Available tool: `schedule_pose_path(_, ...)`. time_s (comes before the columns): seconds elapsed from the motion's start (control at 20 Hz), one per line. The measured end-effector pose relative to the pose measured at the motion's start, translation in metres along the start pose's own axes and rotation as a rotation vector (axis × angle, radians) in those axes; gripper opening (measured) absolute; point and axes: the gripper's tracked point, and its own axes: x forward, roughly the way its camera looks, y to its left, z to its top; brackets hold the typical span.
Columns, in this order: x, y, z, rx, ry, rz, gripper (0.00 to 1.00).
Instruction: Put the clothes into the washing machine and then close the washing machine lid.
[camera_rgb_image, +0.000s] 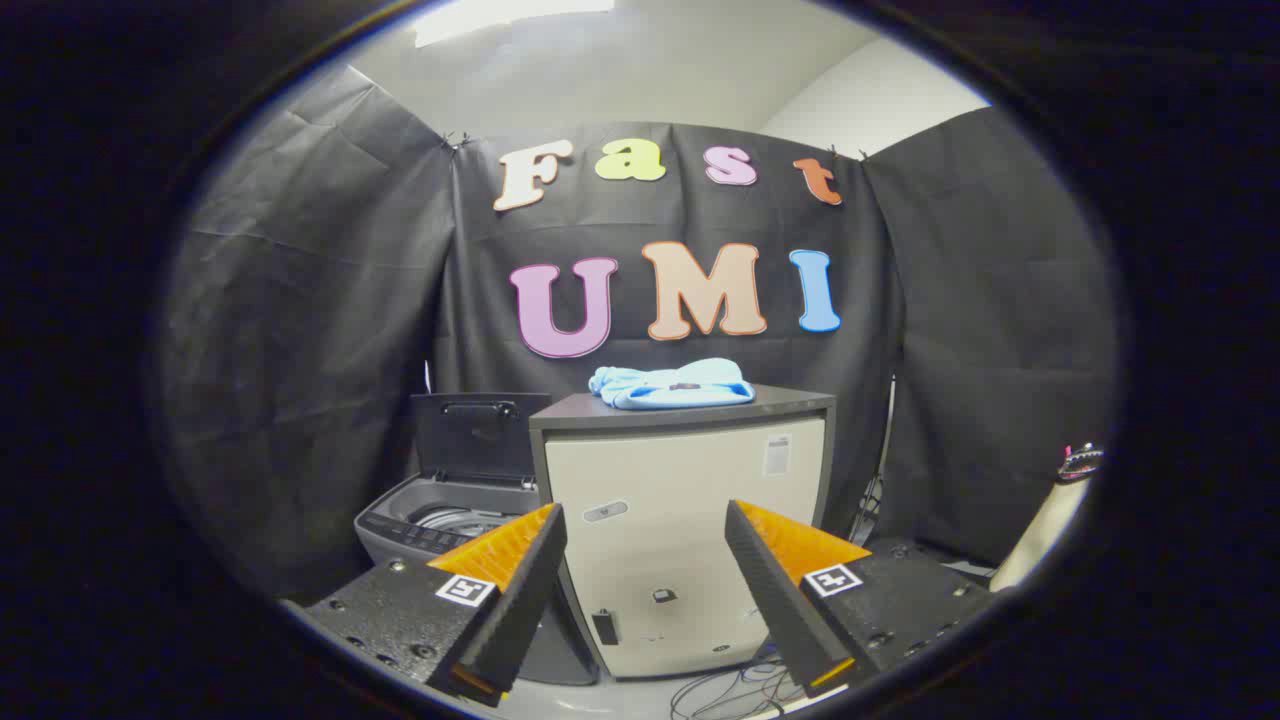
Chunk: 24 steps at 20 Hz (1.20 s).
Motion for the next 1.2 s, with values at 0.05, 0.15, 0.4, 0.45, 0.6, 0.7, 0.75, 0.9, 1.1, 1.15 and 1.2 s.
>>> schedule_pose_path(0.05,0.001,0.002,0.0,0.003,-0.001,0.005,0.97)
schedule_pose_path(0.15,0.001,0.001,0.002,0.007,-0.009,0.0,0.97)
schedule_pose_path(0.4,-0.002,0.001,0.002,0.023,-0.037,-0.005,0.97)
schedule_pose_path(0.45,-0.001,-0.001,-0.001,0.021,-0.036,-0.009,0.96)
schedule_pose_path(0.6,0.003,0.0,-0.013,0.016,-0.024,-0.011,0.97)
schedule_pose_path(0.7,0.007,0.0,-0.02,0.018,-0.015,-0.012,0.97)
schedule_pose_path(0.75,0.011,-0.001,-0.024,0.022,-0.008,-0.021,0.97)
schedule_pose_path(0.9,0.027,-0.003,-0.027,0.058,-0.003,-0.04,0.97)
schedule_pose_path(1.1,0.052,-0.004,-0.014,0.06,0.002,-0.049,0.97)
schedule_pose_path(1.15,0.057,-0.005,-0.009,0.059,-0.001,-0.055,0.97)
schedule_pose_path(1.2,0.063,-0.007,0.0,0.054,-0.01,-0.067,0.97)
